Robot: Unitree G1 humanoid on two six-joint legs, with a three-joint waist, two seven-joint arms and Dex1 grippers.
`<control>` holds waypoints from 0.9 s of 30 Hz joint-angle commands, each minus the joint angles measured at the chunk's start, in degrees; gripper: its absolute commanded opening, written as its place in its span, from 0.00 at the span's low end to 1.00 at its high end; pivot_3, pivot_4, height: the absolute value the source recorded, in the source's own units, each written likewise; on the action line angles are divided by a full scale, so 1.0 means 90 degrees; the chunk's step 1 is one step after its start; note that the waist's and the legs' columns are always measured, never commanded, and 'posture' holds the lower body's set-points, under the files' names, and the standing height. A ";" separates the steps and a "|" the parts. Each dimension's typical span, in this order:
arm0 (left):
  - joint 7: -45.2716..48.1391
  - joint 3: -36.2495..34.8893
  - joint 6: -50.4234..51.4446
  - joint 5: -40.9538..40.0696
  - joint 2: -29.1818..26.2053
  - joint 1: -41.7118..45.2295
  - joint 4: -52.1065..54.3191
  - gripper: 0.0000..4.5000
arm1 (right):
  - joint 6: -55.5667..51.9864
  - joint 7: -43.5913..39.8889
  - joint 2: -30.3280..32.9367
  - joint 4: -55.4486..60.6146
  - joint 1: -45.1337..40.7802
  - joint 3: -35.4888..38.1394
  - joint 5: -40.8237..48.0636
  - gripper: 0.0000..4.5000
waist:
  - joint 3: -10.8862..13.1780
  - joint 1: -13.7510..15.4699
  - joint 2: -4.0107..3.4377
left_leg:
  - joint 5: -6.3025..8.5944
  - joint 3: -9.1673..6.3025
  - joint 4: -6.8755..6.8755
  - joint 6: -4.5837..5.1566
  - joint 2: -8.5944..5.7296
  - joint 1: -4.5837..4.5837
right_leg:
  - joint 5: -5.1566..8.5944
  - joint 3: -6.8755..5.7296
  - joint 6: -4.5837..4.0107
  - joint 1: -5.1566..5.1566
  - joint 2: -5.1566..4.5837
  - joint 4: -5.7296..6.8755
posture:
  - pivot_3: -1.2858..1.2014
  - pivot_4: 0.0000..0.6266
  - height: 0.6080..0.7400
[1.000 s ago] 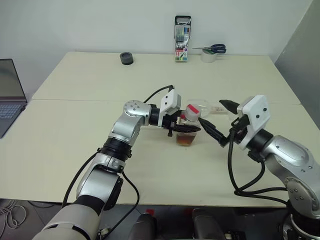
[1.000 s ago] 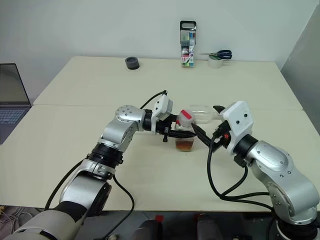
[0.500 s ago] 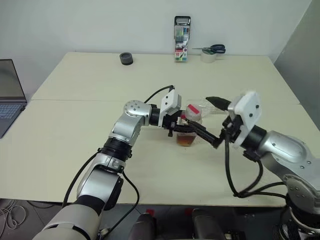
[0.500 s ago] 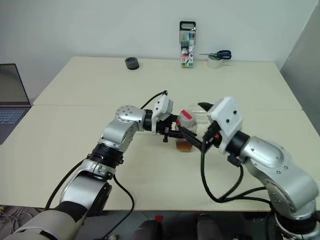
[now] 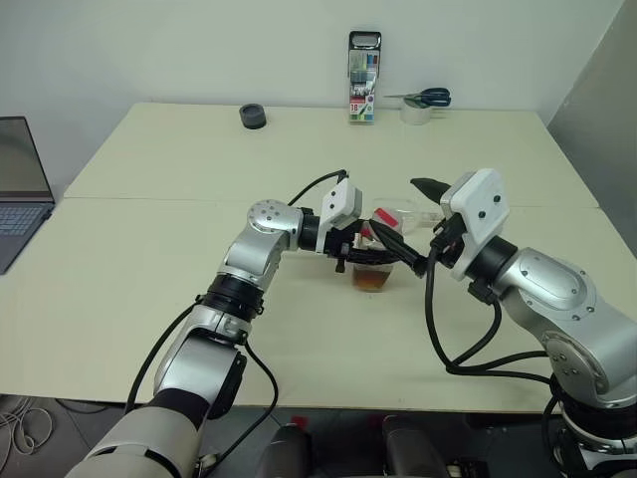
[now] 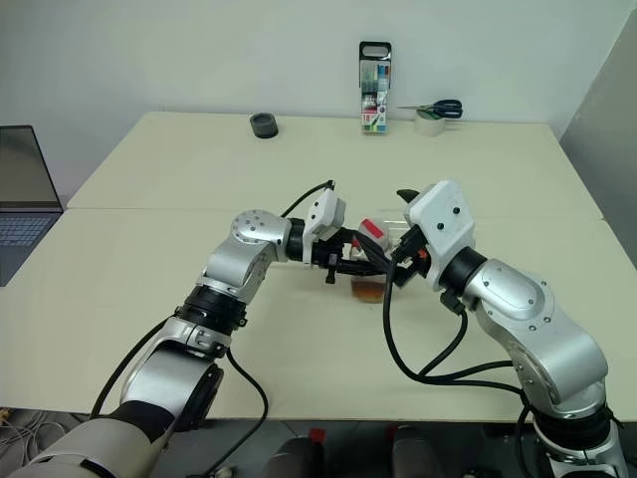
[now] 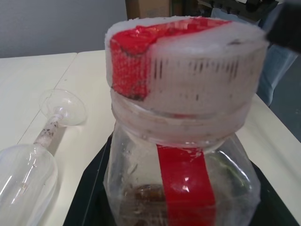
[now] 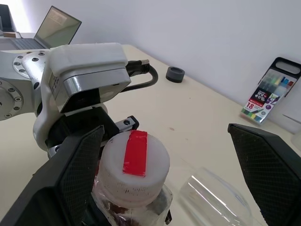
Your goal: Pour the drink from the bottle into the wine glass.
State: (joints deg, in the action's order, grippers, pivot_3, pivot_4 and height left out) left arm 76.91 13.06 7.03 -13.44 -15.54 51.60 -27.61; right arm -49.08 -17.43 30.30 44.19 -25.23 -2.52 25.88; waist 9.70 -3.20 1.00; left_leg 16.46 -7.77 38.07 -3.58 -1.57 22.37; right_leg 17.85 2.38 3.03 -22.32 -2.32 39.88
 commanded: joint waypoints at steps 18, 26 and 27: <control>-0.0005 -0.0134 -0.0082 -0.0102 0.0020 0.0096 0.0183 0.39 | 0.0197 -0.0117 -0.0014 0.0123 0.0140 -0.0010 -0.0372 1.00 | 0.0000 0.0001 0.0000 | 0.0000 0.0000 0.0000 0.0000 -0.0001 0.0000 | 0.0000 0.0000 0.0000 0.0000 0.0000 0.0000 | 0.52 0.24 1.00; 0.0005 -0.0132 -0.0063 -0.0112 0.0009 0.0075 0.0216 0.39 | 0.0139 -0.0119 -0.0025 0.0166 0.0251 0.0177 -0.0309 1.00 | 0.0000 0.0002 0.0000 | 0.0000 0.0000 0.0000 0.0000 -0.0001 0.0000 | 0.0000 0.0000 0.0000 0.0000 0.0000 0.0000 | 0.52 0.24 1.00; 0.0006 -0.0131 -0.0062 -0.0112 0.0009 0.0073 0.0216 0.39 | 0.0122 -0.0118 -0.0030 0.0183 0.0265 0.0198 -0.0283 1.00 | 0.0000 0.0001 0.0000 | 0.0000 0.0000 0.0000 0.0000 -0.0001 0.0000 | 0.0000 0.0000 0.0000 0.0000 0.0000 0.0000 | 0.52 0.24 1.00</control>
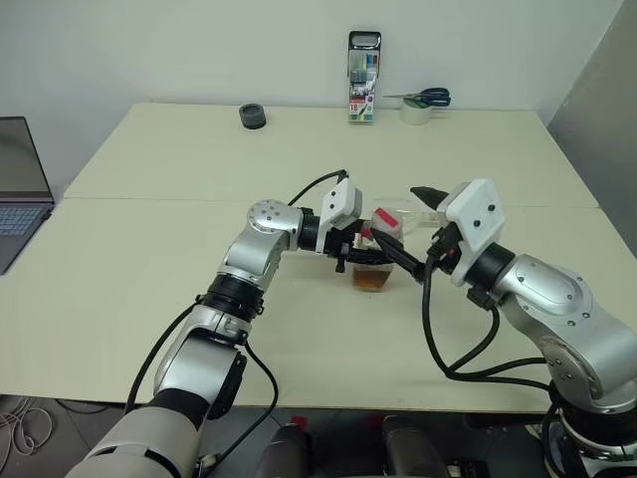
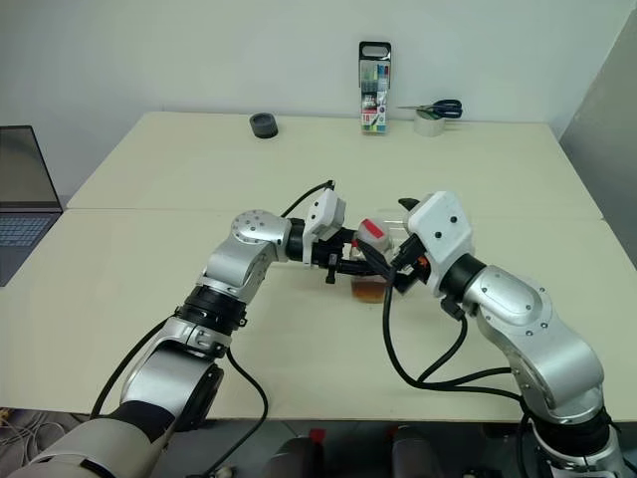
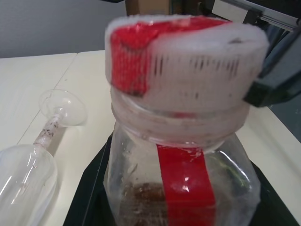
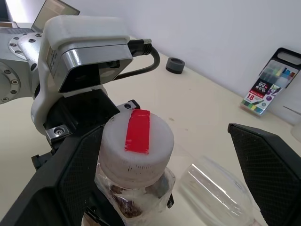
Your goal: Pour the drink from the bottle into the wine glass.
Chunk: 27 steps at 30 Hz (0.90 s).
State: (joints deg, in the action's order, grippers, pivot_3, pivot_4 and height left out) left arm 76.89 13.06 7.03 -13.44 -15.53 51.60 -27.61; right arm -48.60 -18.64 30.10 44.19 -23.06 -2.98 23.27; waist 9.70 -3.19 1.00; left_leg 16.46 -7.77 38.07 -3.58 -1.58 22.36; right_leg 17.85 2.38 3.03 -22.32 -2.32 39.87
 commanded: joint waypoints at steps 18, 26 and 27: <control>0.0023 -0.0121 -0.0060 -0.0113 0.0011 0.0045 0.0216 0.39 | -0.0206 0.0074 -0.0017 0.0435 0.0173 0.0494 0.0331 1.00 | 0.0000 0.0003 0.0000 | 0.0000 0.0000 0.0000 0.0000 0.0000 0.0000 | 0.0000 0.0001 0.0000 0.0000 0.0000 0.0000 | 0.52 0.24 1.00; 0.0020 -0.0121 -0.0054 -0.0115 0.0007 0.0032 0.0233 0.39 | -0.0238 0.0047 -0.0002 0.0476 0.0198 0.0517 0.0383 1.00 | 0.0000 0.0002 0.0000 | 0.0000 0.0000 0.0000 0.0000 0.0000 0.0000 | 0.0000 0.0000 0.0000 0.0000 0.0000 0.0001 | 0.52 0.24 1.00; 0.0022 -0.0121 -0.0054 -0.0114 0.0004 0.0031 0.0233 0.39 | -0.0238 0.0043 -0.0005 0.0489 0.0208 0.0527 0.0398 1.00 | 0.0000 0.0002 0.0000 | 0.0000 0.0001 0.0000 0.0000 0.0000 0.0000 | 0.0000 0.0000 0.0000 0.0000 0.0000 0.0001 | 0.52 0.24 1.00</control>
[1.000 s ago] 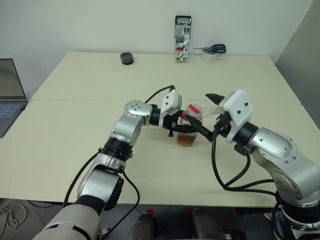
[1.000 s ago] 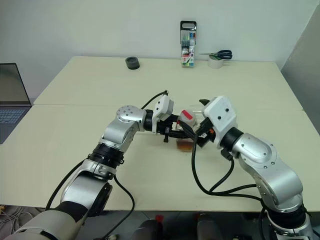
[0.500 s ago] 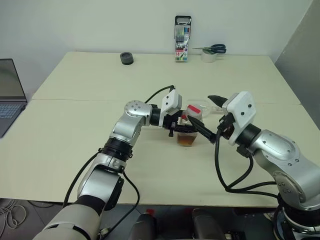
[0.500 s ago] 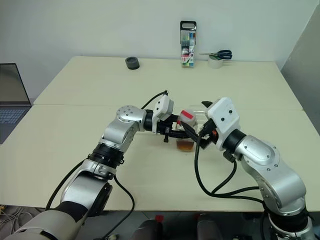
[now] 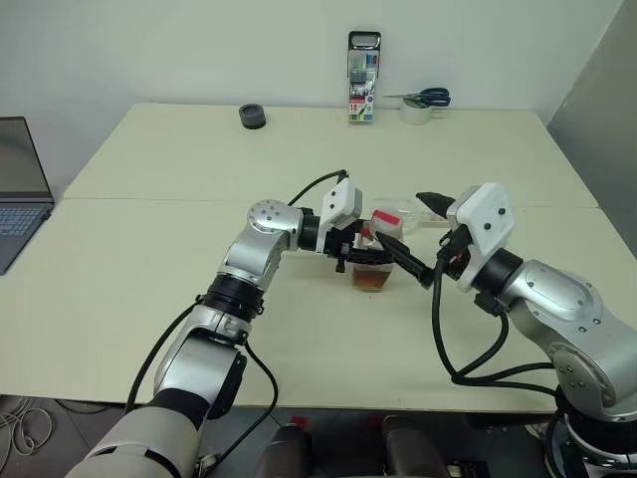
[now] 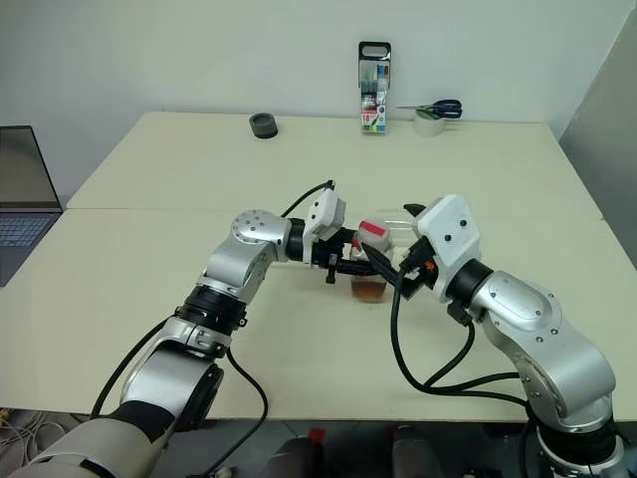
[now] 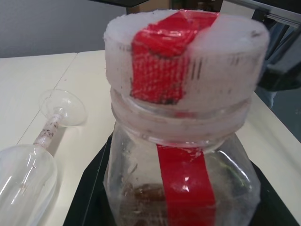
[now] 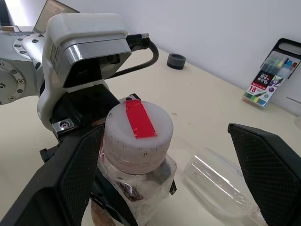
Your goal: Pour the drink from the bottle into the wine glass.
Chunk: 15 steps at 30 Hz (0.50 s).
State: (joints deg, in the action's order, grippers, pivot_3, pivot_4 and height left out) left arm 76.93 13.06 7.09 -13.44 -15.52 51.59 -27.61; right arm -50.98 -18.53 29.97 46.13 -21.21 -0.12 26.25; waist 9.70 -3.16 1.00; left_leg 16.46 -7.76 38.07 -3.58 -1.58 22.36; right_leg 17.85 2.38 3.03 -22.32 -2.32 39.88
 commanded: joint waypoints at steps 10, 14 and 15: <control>0.0038 -0.0117 -0.0081 -0.0110 0.0005 0.0041 0.0208 0.39 | 0.0030 0.0004 0.0000 0.0329 0.0067 0.0278 0.0206 1.00 | 0.0000 0.0000 0.0000 | 0.0000 0.0000 0.0000 0.0000 0.0000 0.0000 | 0.0000 0.0000 0.0000 0.0000 0.0000 0.0000 | 0.52 0.24 1.00; 0.0039 -0.0117 -0.0087 -0.0108 0.0011 0.0049 0.0193 0.39 | 0.0029 0.0014 -0.0014 0.0346 0.0091 0.0298 0.0309 1.00 | 0.0000 0.0000 0.0000 | 0.0000 0.0000 0.0000 0.0000 0.0001 0.0000 | 0.0000 0.0000 0.0000 0.0000 0.0000 0.0000 | 0.52 0.24 1.00; 0.0038 -0.0118 -0.0089 -0.0107 0.0011 0.0051 0.0189 0.39 | 0.0032 0.0010 -0.0004 0.0349 0.0094 0.0296 0.0327 1.00 | 0.0000 0.0000 0.0000 | 0.0000 0.0000 0.0000 0.0000 0.0000 0.0000 | 0.0000 0.0000 0.0000 0.0000 0.0000 0.0000 | 0.52 0.24 1.00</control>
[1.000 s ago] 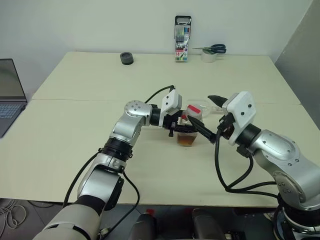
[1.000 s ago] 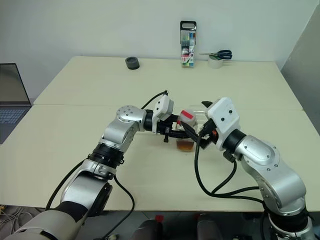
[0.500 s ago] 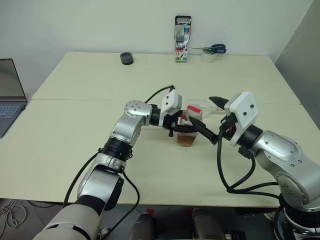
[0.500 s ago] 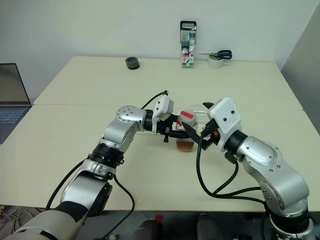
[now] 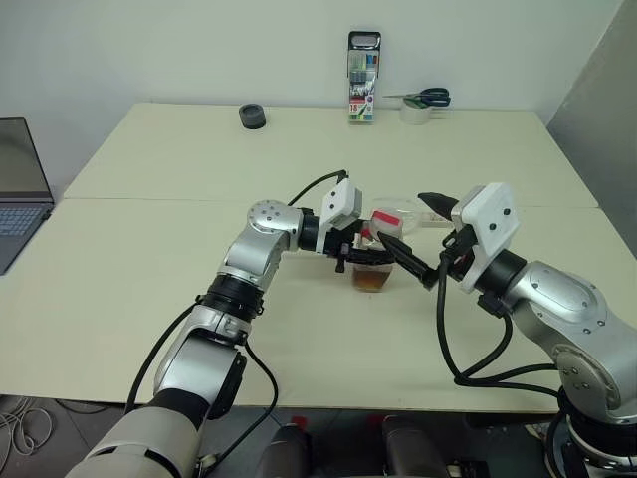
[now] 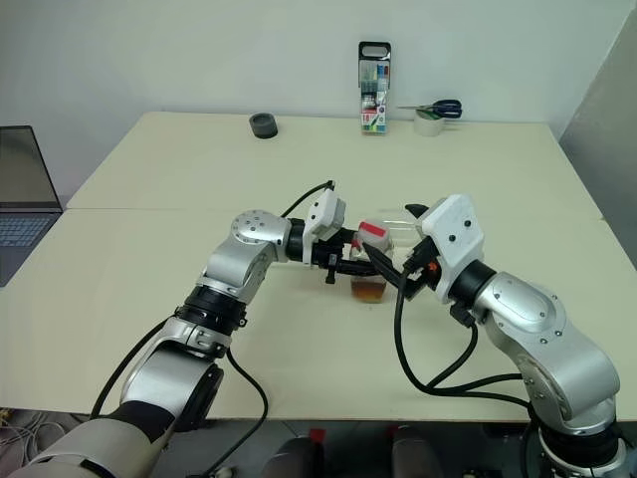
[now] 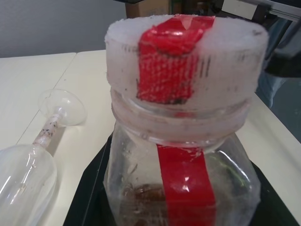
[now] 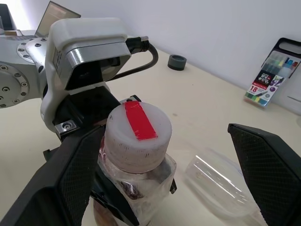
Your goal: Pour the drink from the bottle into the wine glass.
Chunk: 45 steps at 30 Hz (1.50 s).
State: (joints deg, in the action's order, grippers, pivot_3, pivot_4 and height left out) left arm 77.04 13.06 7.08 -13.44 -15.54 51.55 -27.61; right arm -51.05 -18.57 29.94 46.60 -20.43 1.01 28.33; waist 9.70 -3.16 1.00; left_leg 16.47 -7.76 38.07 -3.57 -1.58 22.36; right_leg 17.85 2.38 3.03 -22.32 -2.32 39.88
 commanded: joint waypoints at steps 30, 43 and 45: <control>0.0003 -0.0120 -0.0050 -0.0120 0.0008 0.0025 0.0255 0.39 | 0.0085 0.0122 0.0163 0.0182 -0.0015 0.0203 -0.0058 1.00 | 0.0000 0.0000 0.0000 | 0.0000 0.0000 0.0000 0.0000 0.0000 0.0000 | 0.0000 0.0000 0.0000 0.0000 0.0000 0.0000 | 0.52 0.24 1.00; 0.0000 -0.0118 -0.0026 -0.0125 0.0007 0.0020 0.0276 0.39 | 0.0112 0.0077 0.0176 0.0255 0.0075 0.0255 0.0041 1.00 | 0.0000 0.0000 0.0000 | 0.0000 0.0001 0.0000 0.0001 0.0000 0.0000 | 0.0000 0.0000 0.0000 0.0000 0.0000 0.0000 | 0.52 0.24 1.00; -0.0002 -0.0117 -0.0028 -0.0123 0.0012 0.0020 0.0265 0.39 | 0.0092 0.0032 0.0158 0.0300 0.0062 0.0278 0.0144 1.00 | 0.0000 0.0000 0.0000 | 0.0000 0.0000 0.0000 0.0000 0.0000 0.0000 | 0.0000 0.0000 0.0000 0.0000 0.0000 0.0000 | 0.52 0.24 1.00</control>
State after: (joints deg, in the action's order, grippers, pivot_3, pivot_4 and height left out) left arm 76.92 13.07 7.22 -13.44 -15.56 51.33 -27.59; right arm -50.76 -17.93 31.08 46.92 -19.50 1.30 28.45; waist 9.70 -3.16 1.00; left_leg 16.47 -7.76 38.07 -3.57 -1.58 22.36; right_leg 17.85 2.38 3.03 -22.32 -2.32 39.88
